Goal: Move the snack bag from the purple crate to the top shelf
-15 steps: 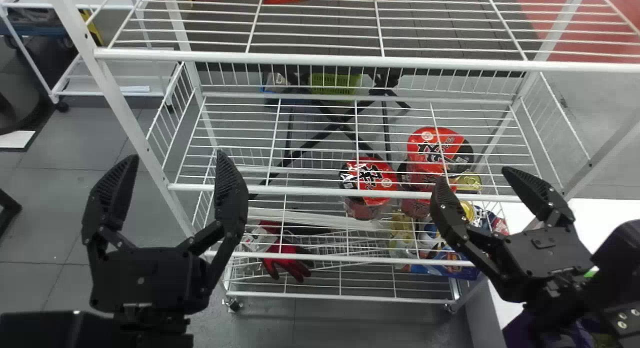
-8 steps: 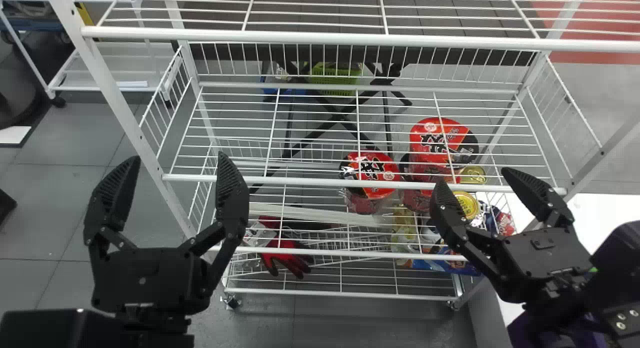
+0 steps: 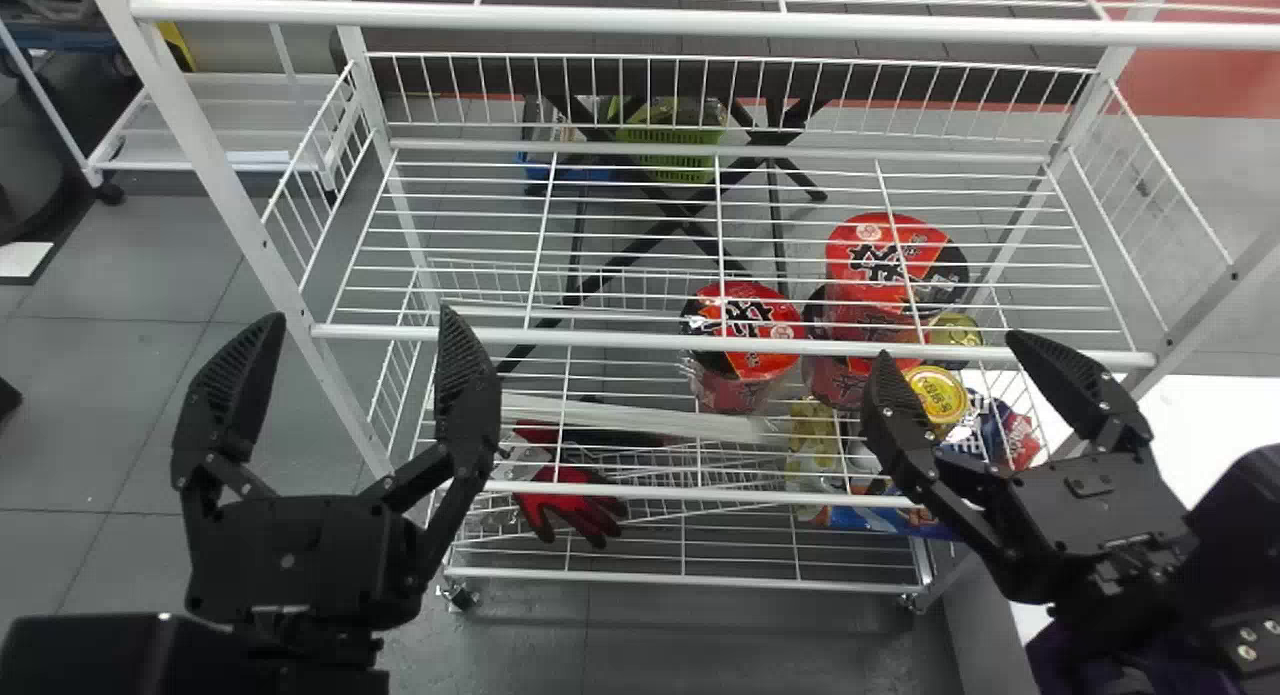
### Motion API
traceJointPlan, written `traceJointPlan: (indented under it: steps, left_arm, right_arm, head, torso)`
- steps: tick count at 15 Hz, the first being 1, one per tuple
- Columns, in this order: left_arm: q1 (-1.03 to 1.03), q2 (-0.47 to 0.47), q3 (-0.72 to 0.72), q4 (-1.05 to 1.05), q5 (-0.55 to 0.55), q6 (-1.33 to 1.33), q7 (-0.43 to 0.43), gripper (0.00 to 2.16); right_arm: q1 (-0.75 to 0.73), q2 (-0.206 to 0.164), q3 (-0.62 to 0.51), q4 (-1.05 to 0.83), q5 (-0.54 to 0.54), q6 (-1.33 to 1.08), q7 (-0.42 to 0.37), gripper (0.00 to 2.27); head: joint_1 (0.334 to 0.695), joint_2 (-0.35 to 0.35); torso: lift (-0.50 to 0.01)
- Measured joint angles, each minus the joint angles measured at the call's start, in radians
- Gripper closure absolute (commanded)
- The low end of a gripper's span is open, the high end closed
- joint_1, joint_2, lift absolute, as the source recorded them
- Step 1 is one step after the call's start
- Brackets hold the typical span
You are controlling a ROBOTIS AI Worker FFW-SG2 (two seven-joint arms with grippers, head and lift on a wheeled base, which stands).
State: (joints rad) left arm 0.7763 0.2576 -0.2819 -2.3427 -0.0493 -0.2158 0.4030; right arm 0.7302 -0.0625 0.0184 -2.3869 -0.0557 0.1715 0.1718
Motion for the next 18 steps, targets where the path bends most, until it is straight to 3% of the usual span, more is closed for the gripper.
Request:
traceJointPlan:
  steps: [18]
  left_arm:
    - [0.006,-0.002,0.013,-0.003,0.016,0.011,-0.016,0.11]
  right_arm:
    - [-0.001,0.0,0.003,0.01,-0.007,-0.019,0.001,0.12]
  head:
    - [0.695,-0.002]
  torso:
    - [-0.449]
